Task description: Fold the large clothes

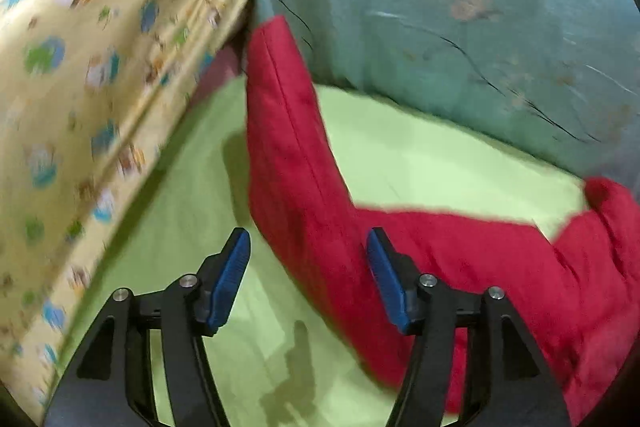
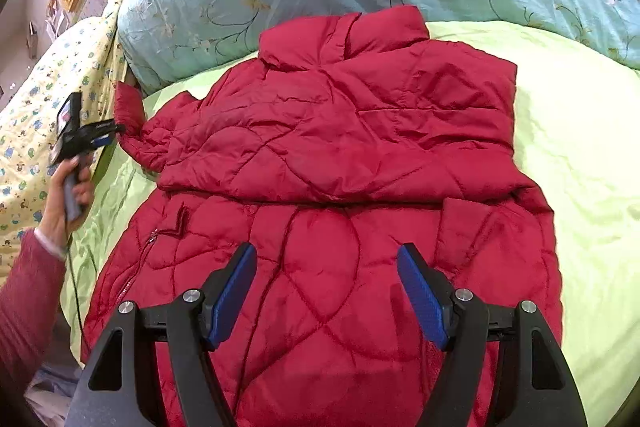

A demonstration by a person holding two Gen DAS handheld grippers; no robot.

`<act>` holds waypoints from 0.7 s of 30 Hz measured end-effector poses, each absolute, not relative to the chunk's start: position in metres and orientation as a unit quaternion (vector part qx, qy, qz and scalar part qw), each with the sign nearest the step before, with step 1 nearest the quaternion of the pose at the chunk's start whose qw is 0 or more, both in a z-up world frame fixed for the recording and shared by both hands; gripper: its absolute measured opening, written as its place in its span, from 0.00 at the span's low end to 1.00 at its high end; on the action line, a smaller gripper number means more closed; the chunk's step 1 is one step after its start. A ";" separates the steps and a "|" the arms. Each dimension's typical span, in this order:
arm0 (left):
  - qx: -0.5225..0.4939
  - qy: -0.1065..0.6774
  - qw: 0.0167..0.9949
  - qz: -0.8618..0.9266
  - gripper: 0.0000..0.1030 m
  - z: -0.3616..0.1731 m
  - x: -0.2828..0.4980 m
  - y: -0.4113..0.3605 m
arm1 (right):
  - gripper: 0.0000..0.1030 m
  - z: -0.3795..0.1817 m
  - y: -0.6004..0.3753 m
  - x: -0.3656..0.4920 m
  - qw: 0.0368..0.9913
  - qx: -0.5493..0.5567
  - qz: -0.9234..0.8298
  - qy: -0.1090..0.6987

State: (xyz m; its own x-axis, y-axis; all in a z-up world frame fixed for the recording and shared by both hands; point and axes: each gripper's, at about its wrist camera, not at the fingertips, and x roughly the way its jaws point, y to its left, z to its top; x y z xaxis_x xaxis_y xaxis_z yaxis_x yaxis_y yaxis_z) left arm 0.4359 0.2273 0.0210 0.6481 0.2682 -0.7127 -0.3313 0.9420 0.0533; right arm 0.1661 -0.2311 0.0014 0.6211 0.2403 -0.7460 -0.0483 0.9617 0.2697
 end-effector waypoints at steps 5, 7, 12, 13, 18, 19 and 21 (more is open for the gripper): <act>-0.052 0.407 0.898 0.160 0.35 0.010 0.469 0.241 | 0.72 0.002 -0.233 0.160 0.892 0.115 0.081 0.430; -0.045 0.414 0.897 0.152 0.16 0.006 0.469 0.238 | 0.72 0.001 -0.233 0.158 0.891 0.114 0.082 0.431; -0.061 0.389 0.913 0.108 0.09 0.017 0.438 0.221 | 0.72 -0.001 -0.237 0.154 0.891 0.122 0.081 0.430; -0.064 0.381 0.918 0.094 0.09 0.021 0.428 0.215 | 0.72 -0.001 -0.238 0.154 0.891 0.127 0.081 0.429; -0.068 0.337 0.939 0.029 0.08 0.046 0.377 0.170 | 0.72 0.003 -0.241 0.154 0.892 0.141 0.085 0.421; -0.070 0.330 0.941 0.018 0.08 0.050 0.369 0.163 | 0.72 0.004 -0.242 0.154 0.892 0.145 0.086 0.419; -0.075 0.319 0.945 -0.013 0.08 0.061 0.355 0.146 | 0.72 0.005 -0.242 0.153 0.892 0.150 0.088 0.418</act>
